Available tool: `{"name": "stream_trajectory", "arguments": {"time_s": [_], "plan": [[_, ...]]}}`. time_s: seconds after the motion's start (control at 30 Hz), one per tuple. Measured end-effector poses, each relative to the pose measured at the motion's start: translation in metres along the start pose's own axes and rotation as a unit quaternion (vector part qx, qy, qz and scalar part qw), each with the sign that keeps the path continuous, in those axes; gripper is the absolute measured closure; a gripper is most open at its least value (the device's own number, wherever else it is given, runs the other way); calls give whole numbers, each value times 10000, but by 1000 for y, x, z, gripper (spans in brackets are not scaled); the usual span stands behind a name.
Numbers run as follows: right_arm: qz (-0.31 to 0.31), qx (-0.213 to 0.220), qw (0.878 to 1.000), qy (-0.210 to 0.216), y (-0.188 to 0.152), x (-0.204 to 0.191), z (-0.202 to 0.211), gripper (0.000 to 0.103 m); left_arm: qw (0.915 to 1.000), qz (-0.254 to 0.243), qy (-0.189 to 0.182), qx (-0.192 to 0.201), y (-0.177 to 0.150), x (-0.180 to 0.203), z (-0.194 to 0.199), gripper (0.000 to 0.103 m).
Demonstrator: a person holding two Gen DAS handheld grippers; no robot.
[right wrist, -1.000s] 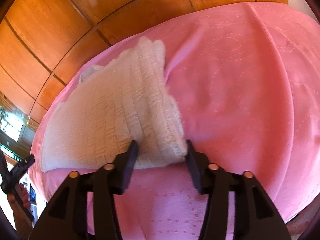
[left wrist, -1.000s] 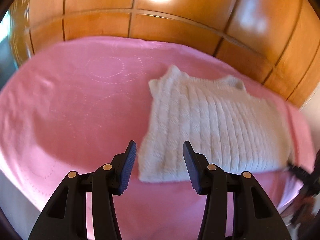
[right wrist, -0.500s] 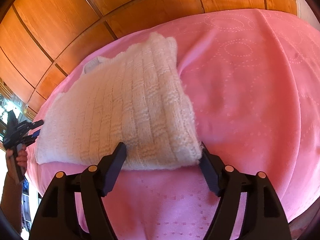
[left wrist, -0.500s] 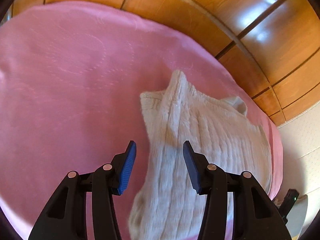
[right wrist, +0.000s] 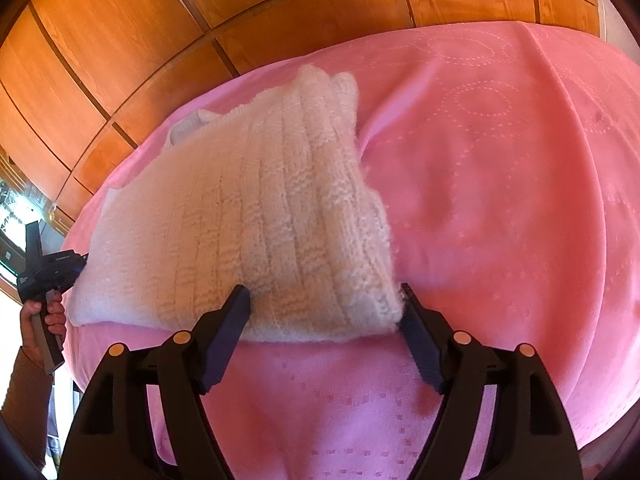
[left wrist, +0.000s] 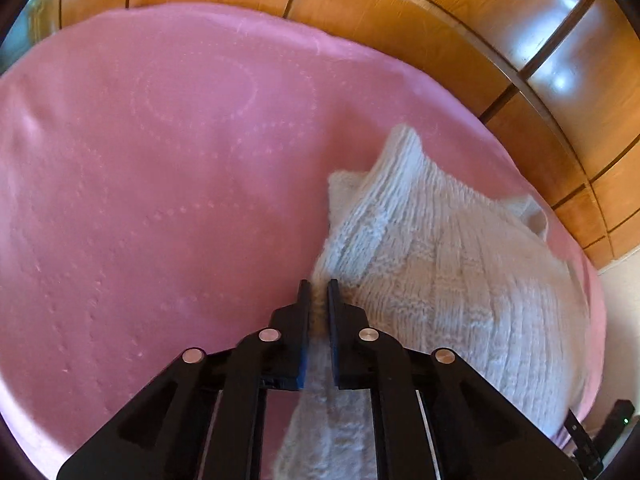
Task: Fold small clothes
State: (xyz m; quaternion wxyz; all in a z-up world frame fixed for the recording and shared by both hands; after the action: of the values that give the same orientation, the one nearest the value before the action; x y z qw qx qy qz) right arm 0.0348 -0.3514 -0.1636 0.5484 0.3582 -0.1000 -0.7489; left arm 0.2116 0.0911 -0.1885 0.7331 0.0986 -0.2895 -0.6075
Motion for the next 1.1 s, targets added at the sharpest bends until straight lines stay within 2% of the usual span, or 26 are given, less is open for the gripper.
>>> {"name": "stream_trajectory", "arguments": {"time_s": [0.07, 0.1, 0.17, 0.3, 0.33, 0.4, 0.53, 0.63, 0.73, 0.83, 1.1], "plan": [[-25, 13, 10000, 44, 0, 1, 1, 29, 9998, -56, 161, 97, 2, 5, 10, 93], [-37, 3, 10000, 63, 0, 1, 1, 29, 9993, -110, 259, 244, 4, 8, 19, 86], [-98, -49, 9998, 137, 2, 1, 4, 28, 9976, -301, 348, 524, 6, 17, 36, 84], [-396, 51, 9986, 353, 16, 5, 14, 22, 9919, -959, 142, 819, -12, 55, 67, 84], [-467, 94, 9980, 409, 21, 6, 15, 22, 9907, -1095, 88, 808, -19, 63, 68, 74], [-576, 148, 9971, 481, 29, 8, 15, 22, 9873, -1397, -63, 753, -37, 86, 67, 61], [-609, 252, 9964, 542, 48, 6, 9, 22, 9811, -1850, -190, 532, -70, 125, 55, 61], [-547, 279, 9964, 581, 63, 1, 0, 23, 9806, -1913, -189, 390, -81, 141, 44, 61], [-493, 162, 9966, 644, 71, -3, -14, 26, 9801, -1956, 8, 342, -87, 145, 39, 61], [-400, -69, 9965, 731, 67, -4, -26, 31, 9794, -1986, 146, 330, -87, 147, 35, 61], [-360, -265, 9934, 1059, 50, -3, -24, 31, 9780, -2046, 245, 318, -89, 146, 29, 61]]}}
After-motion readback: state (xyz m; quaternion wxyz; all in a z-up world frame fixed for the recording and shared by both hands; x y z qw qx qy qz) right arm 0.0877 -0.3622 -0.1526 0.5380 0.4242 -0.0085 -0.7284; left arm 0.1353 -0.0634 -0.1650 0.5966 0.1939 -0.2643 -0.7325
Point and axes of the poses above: each gripper's, at about its wrist camera, not at the fingertips, and z roughly against the way its jaws point, x to its right, y to its top, the point moved 10 cm from there along -z, roughly the way its jaws point, and after that the axes turned 3 degrees about -z, right-handed, at the moved point
